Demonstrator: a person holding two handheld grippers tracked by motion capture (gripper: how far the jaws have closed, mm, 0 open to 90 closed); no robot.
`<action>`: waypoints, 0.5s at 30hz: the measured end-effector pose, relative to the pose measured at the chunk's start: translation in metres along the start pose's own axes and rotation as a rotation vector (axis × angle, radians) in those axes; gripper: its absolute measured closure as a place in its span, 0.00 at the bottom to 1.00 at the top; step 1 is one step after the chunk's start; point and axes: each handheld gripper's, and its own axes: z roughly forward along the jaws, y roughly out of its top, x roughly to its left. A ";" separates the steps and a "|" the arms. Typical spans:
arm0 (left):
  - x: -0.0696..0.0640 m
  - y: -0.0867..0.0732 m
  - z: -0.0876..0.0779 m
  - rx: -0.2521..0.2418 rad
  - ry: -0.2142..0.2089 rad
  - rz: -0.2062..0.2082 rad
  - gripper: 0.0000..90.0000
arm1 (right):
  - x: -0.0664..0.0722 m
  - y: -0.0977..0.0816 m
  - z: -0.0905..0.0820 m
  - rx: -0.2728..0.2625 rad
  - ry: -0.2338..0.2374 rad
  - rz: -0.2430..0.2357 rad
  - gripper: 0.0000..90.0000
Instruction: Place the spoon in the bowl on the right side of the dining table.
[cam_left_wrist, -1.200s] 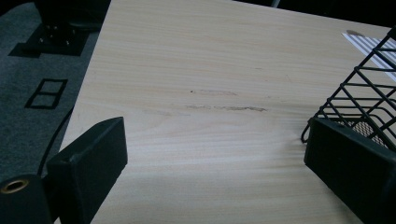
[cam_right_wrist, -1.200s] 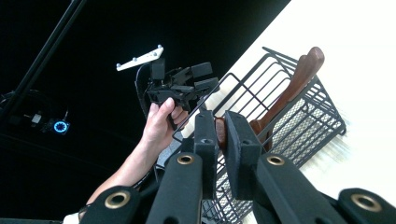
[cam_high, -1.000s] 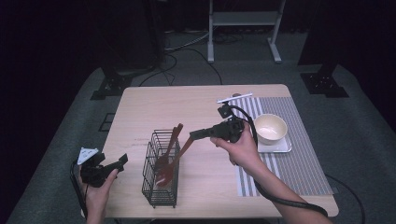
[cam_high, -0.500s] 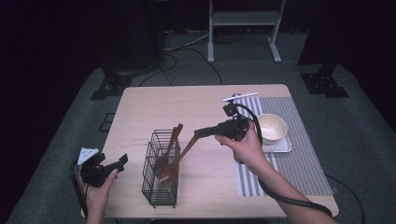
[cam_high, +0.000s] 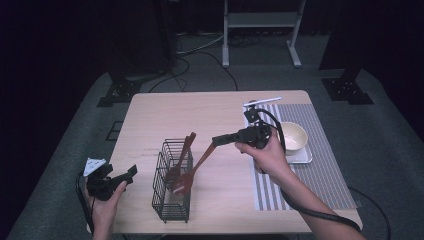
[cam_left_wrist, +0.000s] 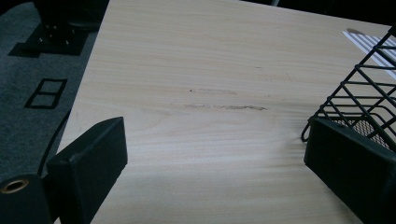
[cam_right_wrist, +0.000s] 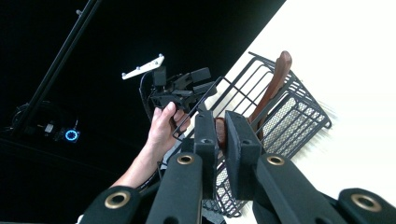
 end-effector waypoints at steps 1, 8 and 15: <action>0.000 0.000 0.000 0.000 0.000 0.000 0.05 | 0.000 0.000 -0.001 -0.001 0.000 0.000 0.93; 0.000 0.000 0.000 -0.002 0.001 -0.002 0.05 | -0.002 0.000 -0.007 -0.007 -0.002 0.006 0.93; 0.000 0.000 -0.001 -0.001 0.002 -0.003 0.05 | -0.006 0.000 -0.012 -0.013 0.002 0.015 0.93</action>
